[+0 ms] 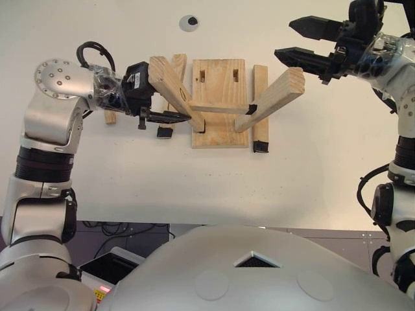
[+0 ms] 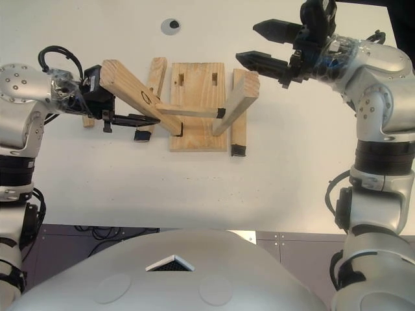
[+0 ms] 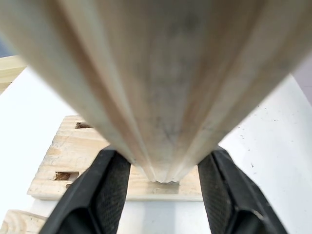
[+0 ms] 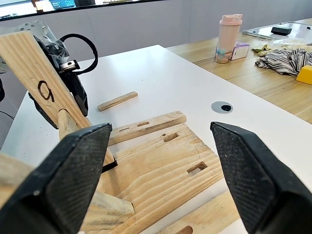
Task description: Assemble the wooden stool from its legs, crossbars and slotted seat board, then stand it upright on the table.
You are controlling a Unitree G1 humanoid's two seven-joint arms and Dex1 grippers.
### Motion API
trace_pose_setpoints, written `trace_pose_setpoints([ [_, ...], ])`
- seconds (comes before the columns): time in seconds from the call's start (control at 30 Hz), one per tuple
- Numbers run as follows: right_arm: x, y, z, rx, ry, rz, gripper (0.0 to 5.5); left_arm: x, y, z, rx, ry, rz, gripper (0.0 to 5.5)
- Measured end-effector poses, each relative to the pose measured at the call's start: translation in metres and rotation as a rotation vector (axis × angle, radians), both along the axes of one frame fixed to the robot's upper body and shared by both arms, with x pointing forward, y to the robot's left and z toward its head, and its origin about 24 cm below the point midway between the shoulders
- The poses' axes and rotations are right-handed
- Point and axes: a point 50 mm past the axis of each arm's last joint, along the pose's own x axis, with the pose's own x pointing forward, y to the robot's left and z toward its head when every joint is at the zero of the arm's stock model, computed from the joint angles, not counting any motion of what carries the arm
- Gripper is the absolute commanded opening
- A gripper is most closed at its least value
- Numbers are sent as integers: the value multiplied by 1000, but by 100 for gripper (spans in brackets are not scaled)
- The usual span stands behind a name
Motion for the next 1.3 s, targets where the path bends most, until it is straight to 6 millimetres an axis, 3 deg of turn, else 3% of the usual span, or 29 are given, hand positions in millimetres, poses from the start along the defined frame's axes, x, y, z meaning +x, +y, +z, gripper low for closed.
trace_pose_setpoints([
  [0.37,0,0,0,-3,2,7,373,-2,-15,4,94,-38,-36,199],
  [0.6,-1,3,-3,-6,10,18,373,-5,-12,-18,60,23,25,199],
  [0.9,0,2,-3,-5,10,0,373,-5,-13,-26,11,-1,48,199],
  [0.97,2,-3,-1,3,2,-36,373,-2,-15,-23,5,-56,71,256],
  [1.03,2,-5,-1,4,-3,-56,373,-1,-3,-43,128,-44,169,286],
  [1.17,2,-15,-8,-25,-8,-134,373,2,-1,-25,131,-115,169,357],
  [1.3,-1,-28,-28,-173,7,-226,373,-1,7,-19,172,-145,165,357],
])
